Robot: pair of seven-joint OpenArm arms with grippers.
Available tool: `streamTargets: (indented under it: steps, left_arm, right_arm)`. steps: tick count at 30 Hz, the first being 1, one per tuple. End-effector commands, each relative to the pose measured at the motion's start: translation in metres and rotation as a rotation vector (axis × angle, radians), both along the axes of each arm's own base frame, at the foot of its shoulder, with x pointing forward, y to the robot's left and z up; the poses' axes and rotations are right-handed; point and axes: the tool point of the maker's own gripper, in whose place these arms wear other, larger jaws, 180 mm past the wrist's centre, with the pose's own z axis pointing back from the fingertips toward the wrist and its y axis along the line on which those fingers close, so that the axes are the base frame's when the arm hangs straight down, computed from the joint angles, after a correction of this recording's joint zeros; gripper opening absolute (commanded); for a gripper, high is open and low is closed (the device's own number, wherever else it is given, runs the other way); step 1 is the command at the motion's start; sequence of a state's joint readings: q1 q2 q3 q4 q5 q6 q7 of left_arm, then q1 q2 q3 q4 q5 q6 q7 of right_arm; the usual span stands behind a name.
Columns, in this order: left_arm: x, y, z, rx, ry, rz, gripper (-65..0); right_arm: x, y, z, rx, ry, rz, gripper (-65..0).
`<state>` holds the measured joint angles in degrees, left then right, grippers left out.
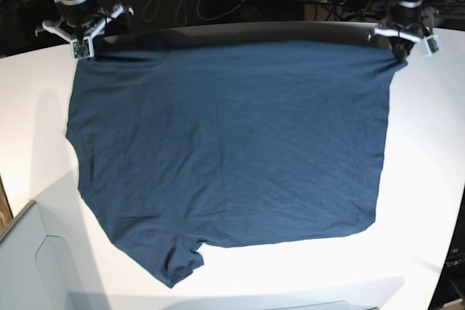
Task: Fold the T-shirt properly
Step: 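Pull the held shoulder edge over the shirt toward the hem with both grippers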
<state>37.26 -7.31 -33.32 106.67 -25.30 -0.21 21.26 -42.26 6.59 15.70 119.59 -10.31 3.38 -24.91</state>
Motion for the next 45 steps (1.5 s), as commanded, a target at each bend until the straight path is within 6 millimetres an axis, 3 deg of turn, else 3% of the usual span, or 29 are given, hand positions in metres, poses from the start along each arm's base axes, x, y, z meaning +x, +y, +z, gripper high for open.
streamTargets:
  steps: [1,15,21,26,35,42,45]
  left_arm:
    - [0.009,0.007,0.016,0.034,-0.054,0.002,-65.0]
    - [0.055,0.008,0.039,0.033,-0.192,0.009,-65.0]
    - [0.079,0.01,0.056,0.05,-0.257,-0.013,-65.0]
    - [0.081,0.011,0.058,0.057,-0.26,-0.018,-65.0]
    - [0.089,0.004,0.052,0.044,-0.247,-0.054,-65.0]
    - [0.095,0.004,0.054,0.042,-0.263,-0.053,-65.0]
    - [0.096,0.002,0.053,0.039,-0.261,-0.06,-65.0]
  right_arm:
    - [0.012,-0.002,0.013,-0.015,-0.058,0.011,-64.8]
    - [0.079,-0.004,0.043,-0.011,-0.221,-0.008,-64.8]
    - [0.116,0.015,0.054,-0.012,-0.239,0.126,-64.8]
    - [0.142,0.01,0.056,-0.015,-0.264,0.129,-64.8]
    - [0.17,0.019,0.037,-0.037,-0.216,0.226,-64.8]
    - [0.196,0.016,0.044,-0.035,-0.246,0.219,-64.8]
    - [0.202,0.025,0.043,-0.028,-0.246,0.244,-64.8]
